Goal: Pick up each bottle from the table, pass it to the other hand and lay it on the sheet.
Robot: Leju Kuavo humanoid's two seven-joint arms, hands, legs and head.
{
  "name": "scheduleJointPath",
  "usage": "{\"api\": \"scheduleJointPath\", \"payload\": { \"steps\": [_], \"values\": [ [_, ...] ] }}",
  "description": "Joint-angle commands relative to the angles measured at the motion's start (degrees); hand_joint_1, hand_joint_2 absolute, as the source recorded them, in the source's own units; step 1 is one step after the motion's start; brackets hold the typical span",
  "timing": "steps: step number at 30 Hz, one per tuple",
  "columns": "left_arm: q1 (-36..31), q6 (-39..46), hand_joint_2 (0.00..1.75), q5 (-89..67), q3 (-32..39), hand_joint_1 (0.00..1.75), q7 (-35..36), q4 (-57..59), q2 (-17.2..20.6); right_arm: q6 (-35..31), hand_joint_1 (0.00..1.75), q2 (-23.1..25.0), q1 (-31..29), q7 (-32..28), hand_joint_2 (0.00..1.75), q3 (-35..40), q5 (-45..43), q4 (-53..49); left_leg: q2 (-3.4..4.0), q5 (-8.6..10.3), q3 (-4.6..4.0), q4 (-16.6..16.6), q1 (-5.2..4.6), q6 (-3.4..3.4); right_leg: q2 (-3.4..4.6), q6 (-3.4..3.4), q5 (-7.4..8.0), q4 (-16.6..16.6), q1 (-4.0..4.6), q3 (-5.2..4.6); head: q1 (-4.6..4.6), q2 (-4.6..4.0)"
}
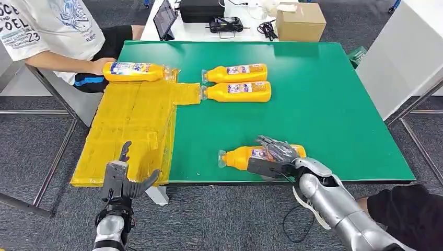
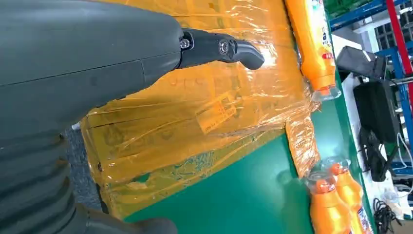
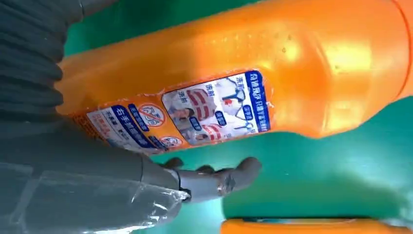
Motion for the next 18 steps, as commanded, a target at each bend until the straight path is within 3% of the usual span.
{"api": "scheduleJointPath", "payload": {
  "steps": [1,3,4,11,17,18],
  "values": [
    [-0.38,-0.4,1.75,0.4,0.45,0.0,0.09,1.31,-0.66,0.31,0.0,-1.98,0.19,0.86,1.75,1.04,-0.15,-1.99,0.06,-0.1,0.2,-0.04,0.01,-0.07,0.05,-0.1,-0.08,-0.03,0.02,0.19,0.02,0.0],
    [-0.38,-0.4,1.75,0.4,0.45,0.0,0.09,1.31,-0.66,0.31,0.0,-1.98,0.19,0.86,1.75,1.04,-0.15,-1.99,0.18,-0.26,0.49,-0.01,0.06,-0.13,0.14,-0.2,-0.21,-0.01,0.08,0.46,0.0,0.0],
    [-0.38,-0.4,1.75,0.4,0.45,0.0,0.09,1.31,-0.66,0.31,0.0,-1.98,0.19,0.86,1.75,1.04,-0.15,-1.99,0.07,-0.07,0.15,-0.03,0.01,-0.05,0.04,-0.08,-0.06,-0.01,0.02,0.13,0.0,0.0],
    [-0.03,-0.43,1.75,0.71,0.47,0.0,0.16,0.92,-0.66,-0.24,0.0,-2.35,2.32,2.06,1.75,-1.42,0.99,-6.53,0.08,-0.17,0.3,0.01,0.05,-0.09,0.05,-0.14,-0.15,0.0,0.06,0.29,0.0,0.0],
    [-0.63,-0.4,1.75,0.71,0.52,0.0,0.16,2.25,-0.66,1.14,0.0,-3.5,3.04,2.23,1.75,-1.01,1.57,-4.72,0.0,-0.06,0.15,-0.05,0.02,-0.04,-0.02,-0.08,-0.05,-0.05,0.03,0.16,0.0,0.0],
    [-0.63,-0.37,1.75,0.71,0.51,0.0,0.16,2.41,-0.66,1.03,0.0,-3.64,3.29,2.3,1.75,-0.94,1.84,-4.75,0.05,-0.21,0.49,-0.05,0.07,-0.11,0.01,-0.18,-0.18,-0.08,0.09,0.51,0.0,0.0]
  ]
}}
